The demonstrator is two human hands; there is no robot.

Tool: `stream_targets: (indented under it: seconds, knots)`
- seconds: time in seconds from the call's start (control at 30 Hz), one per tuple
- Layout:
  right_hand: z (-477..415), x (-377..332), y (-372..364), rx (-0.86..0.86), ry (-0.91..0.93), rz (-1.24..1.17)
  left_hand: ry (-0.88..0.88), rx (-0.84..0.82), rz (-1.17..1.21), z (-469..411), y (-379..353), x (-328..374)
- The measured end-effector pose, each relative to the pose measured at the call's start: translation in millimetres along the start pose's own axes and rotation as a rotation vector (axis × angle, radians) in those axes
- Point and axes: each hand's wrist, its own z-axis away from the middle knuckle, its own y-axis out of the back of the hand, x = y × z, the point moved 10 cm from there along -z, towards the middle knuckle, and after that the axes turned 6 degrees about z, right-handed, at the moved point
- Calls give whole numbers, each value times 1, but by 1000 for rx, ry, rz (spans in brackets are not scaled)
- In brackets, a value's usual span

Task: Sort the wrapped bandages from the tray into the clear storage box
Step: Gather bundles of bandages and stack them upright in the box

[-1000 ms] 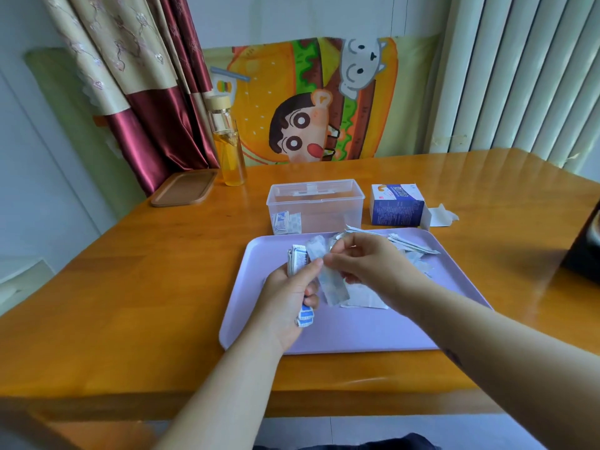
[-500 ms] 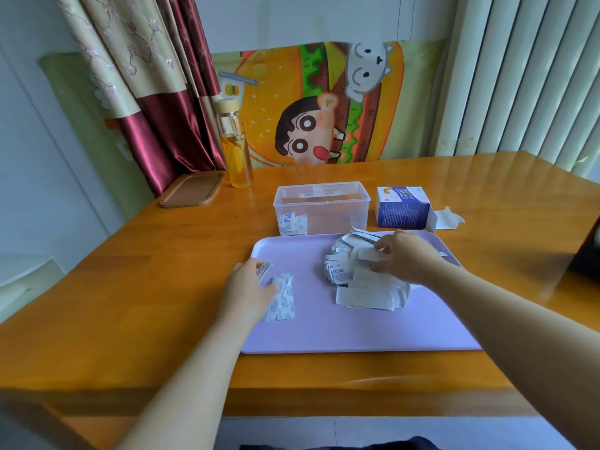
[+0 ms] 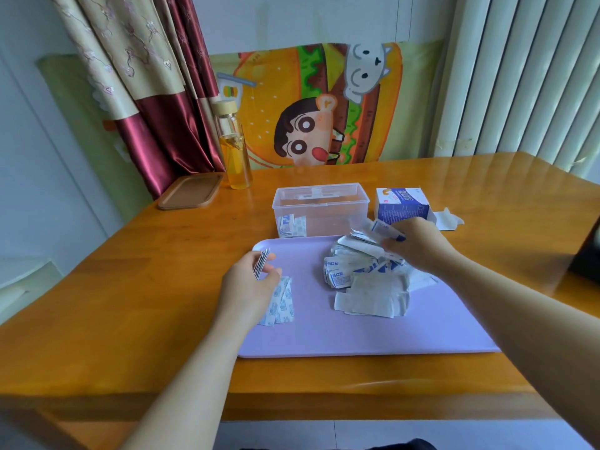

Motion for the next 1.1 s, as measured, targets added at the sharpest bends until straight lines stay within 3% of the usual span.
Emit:
stream_targets:
  seconds: [0.07,0.13,0.23,0.3,0.37,0.5,0.67,0.73,0.83,0.9,1.0,1.1]
  knots:
    - [6,-10,16,57,66,-183,129,-58,200,1,-8,-7]
    - [24,-44,35,150,268,-276,361,-176,549,13,-29,-12]
    - [75,-102,50,413,713,-85,600,-410,828,41,-66,-4]
    - [100,-121,40,488,893,41,614,-539,871,53,-81,5]
    - [108,-125,33,525,950,94,597,-608,901,60,-88,12]
    - [108,-122,21,523,972,142,599,-551,901,60,-84,4]
    - [98,-108,7,350,801,39,608,-400,901,52,-71,-9]
    - [88,-94,2,185,578,-253,612,-332,906,50,-66,-14]
    - [77,-76,-33,-175,107,-886,593,-248,869,48,-62,-18]
    - [78,-79,-52,-280,-56,-1129,565,-239,836,48,-63,-16]
    - [82,-88,-63,-319,-132,-1298,512,-284,787,50,-68,-7]
    - [84,-92,-72,-376,-164,-1283,481,-354,785,53,-73,1]
